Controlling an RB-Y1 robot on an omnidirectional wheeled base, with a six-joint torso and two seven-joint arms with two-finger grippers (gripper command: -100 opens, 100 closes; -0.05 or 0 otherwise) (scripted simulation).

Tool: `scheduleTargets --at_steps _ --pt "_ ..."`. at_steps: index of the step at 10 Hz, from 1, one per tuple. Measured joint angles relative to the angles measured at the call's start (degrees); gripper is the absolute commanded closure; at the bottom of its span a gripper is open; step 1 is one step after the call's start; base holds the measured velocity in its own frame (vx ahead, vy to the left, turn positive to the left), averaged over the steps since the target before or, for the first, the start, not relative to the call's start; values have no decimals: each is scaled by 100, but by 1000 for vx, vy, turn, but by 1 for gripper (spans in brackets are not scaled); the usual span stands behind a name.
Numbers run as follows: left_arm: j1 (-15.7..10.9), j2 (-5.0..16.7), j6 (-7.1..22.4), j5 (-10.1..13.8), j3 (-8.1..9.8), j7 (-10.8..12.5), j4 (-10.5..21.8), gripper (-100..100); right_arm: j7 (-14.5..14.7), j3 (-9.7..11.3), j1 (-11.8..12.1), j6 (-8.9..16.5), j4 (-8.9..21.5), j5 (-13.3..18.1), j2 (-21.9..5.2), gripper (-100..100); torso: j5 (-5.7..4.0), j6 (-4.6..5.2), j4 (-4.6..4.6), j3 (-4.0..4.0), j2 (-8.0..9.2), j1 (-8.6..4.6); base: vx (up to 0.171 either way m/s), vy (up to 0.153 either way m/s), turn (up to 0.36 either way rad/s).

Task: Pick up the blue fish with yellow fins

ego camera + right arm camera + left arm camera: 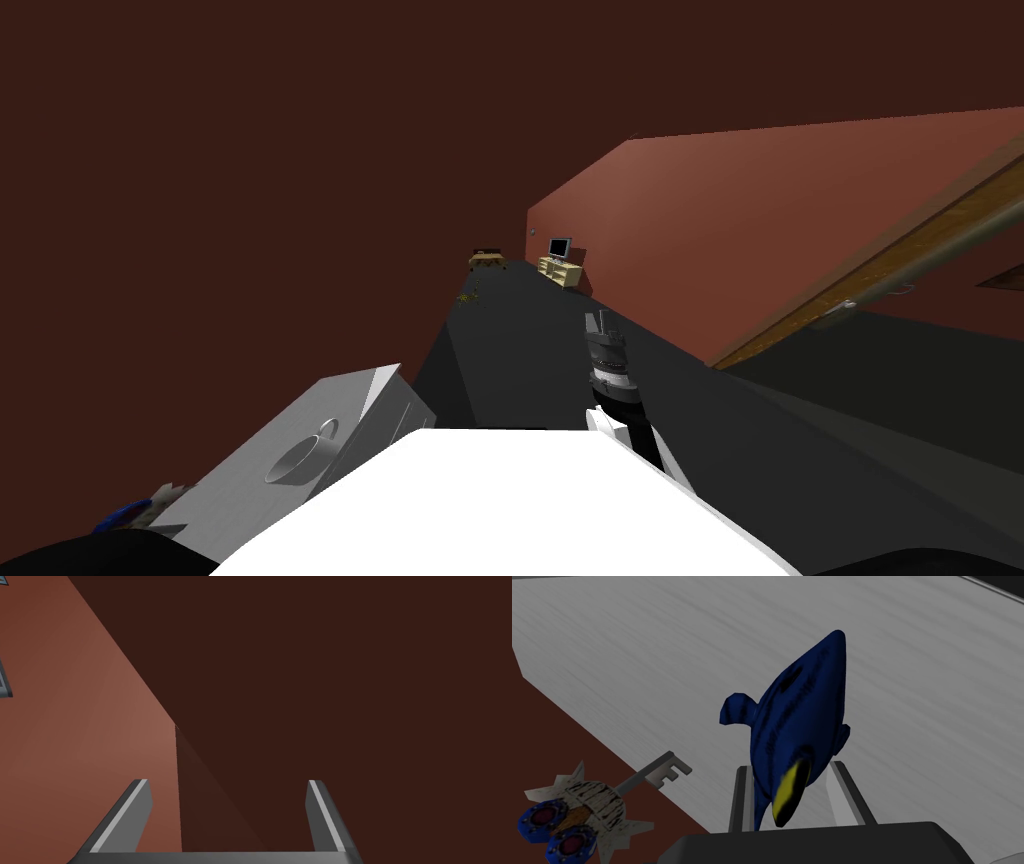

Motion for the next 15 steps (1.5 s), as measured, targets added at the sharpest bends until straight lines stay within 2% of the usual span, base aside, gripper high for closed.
scheduleTargets --at_steps 1,2,3,4,5,7,10,11,13,15 --pt "0 0 0 0 0 0 0 100 0 0 0 0 0 0 0 0 -1 0 0 0 0 -1 123 65 306" --pt "81 10 -53 96 -33 -117 -108 100 0 -2 3 0 0 0 -1 0 2 -20 -8 -16 -28 15 144 88 170" --pt "218 29 -54 179 -28 -285 -270 100 0 -1 2 0 0 0 -1 0 3 -1 -9 -24 -42 27 171 159 232" --pt "466 109 -72 352 -2 -471 -583 100 0 -2 3 0 0 0 -2 0 3 -9 -13 -32 -56 50 165 124 134" --pt "488 81 -154 398 -52 -631 -550 100 0 -1 2 0 0 0 -2 0 10 5 -11 -34 -60 48 184 108 251" --pt "688 76 -307 591 -105 -961 -743 100 0 -1 2 0 0 0 -1 0 5 3 -11 -30 -52 33 90 55 57" --pt "860 50 -487 767 -182 -1399 -865 100 0 -1 1 0 0 0 -1 0 1 -1 -6 -18 -32 18 89 48 133" --pt "911 68 -474 799 -176 -1525 -943 100 0 0 0 0 0 0 0 0 -1 9 -3 -13 -23 10 90 52 239" --pt "1176 111 -529 1013 -173 -1874 -1253 100 0 -1 1 0 0 0 -1 0 2 0 -5 -18 -32 18 96 46 76" --pt "1243 110 -622 1117 -238 -2105 -1338 100 0 -2 3 0 0 0 -1 0 1 -8 -8 -23 -42 28 151 79 205"
